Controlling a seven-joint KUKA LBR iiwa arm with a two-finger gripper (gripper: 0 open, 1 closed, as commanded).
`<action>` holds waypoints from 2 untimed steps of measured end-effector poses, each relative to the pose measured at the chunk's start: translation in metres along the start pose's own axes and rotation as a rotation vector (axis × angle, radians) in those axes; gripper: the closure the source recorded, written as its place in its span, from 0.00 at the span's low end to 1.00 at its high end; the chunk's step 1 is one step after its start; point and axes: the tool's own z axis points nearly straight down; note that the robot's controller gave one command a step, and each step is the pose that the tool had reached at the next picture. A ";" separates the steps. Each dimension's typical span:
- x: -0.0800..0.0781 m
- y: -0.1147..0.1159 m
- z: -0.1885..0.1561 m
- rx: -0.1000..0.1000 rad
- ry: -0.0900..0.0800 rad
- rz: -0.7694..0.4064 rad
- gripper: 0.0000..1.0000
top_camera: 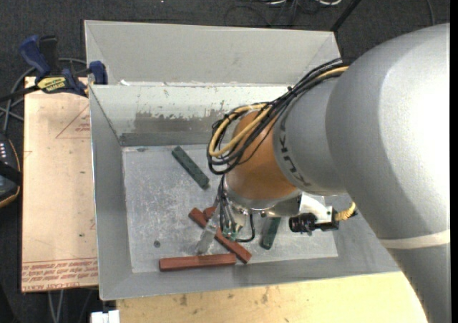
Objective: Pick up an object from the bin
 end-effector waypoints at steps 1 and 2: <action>-0.002 -0.018 0.000 -0.001 -0.001 0.136 0.00; -0.002 -0.018 -0.001 -0.002 0.000 0.137 1.00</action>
Offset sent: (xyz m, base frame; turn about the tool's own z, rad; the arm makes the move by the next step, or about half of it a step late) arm -0.0078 -0.0172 -0.0001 0.1378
